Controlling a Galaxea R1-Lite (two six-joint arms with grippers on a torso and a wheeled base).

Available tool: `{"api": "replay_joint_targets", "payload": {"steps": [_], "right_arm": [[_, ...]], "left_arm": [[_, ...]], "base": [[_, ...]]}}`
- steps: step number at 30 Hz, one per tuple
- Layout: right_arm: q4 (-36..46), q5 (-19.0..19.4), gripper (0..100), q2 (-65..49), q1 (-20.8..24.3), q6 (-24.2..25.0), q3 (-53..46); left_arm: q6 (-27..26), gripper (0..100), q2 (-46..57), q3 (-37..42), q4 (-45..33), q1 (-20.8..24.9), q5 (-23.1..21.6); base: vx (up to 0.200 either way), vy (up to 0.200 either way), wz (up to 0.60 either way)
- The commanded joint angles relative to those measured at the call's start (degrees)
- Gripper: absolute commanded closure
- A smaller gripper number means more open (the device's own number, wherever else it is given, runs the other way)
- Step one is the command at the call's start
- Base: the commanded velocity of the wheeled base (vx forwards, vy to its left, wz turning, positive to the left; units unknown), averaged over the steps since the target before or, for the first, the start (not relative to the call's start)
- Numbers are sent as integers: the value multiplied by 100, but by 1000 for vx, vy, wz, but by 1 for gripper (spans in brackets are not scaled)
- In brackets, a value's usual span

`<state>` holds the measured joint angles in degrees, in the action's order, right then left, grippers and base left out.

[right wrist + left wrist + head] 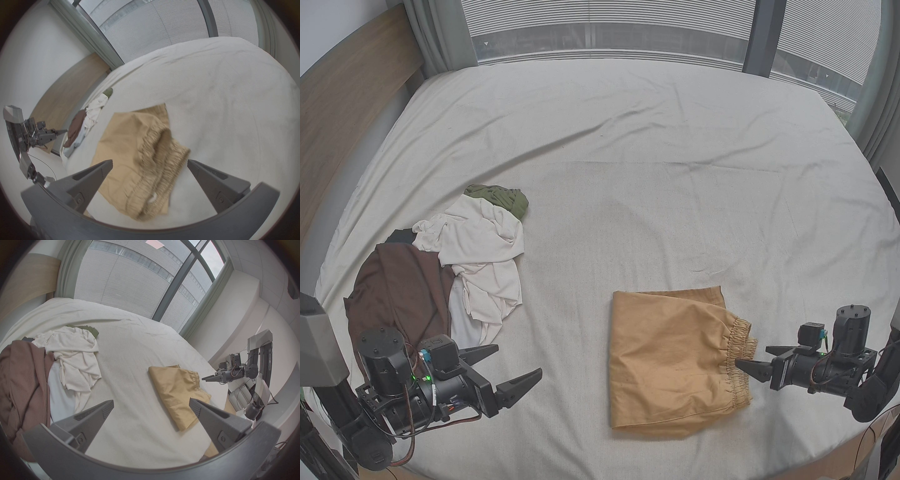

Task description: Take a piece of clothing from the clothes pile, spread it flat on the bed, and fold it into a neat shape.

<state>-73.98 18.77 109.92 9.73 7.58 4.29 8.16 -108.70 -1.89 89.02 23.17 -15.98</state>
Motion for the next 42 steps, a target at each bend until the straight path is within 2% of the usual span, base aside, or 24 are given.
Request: {"api": "replay_joint_targets", "payload": {"steps": [1,6,17,22,25,28,36,42], "right_arm": [[-2,4,0,275,-68,-55,-218],[-2,30,0,513,-6,-73,-420],[-125,355,0,1312,64,59,-394],[-564,751,0,1550,284,622,-368],[-960,777,0,1796,381,929,-341],[-1417,777,0,2209,381,991,-332],[-1426,812,0,2385,416,1070,-192],[-1426,882,0,2288,521,1421,81]], "left_arm": [[2,0,-160,31,2,-6,-1],[2,0,-160,40,2,3,7],[2,0,-160,57,2,29,7],[-7,0,-160,119,2,117,7],[-7,0,-160,119,2,144,7],[-7,0,-160,127,2,144,7],[-7,0,-142,145,2,152,7],[-7,0,-151,145,2,187,7]], "base": [[0,0,0],[0,0,0],[0,0,0],[0,0,0],[0,0,0],[0,0,0],[0,0,0],[0,0,0]]}}
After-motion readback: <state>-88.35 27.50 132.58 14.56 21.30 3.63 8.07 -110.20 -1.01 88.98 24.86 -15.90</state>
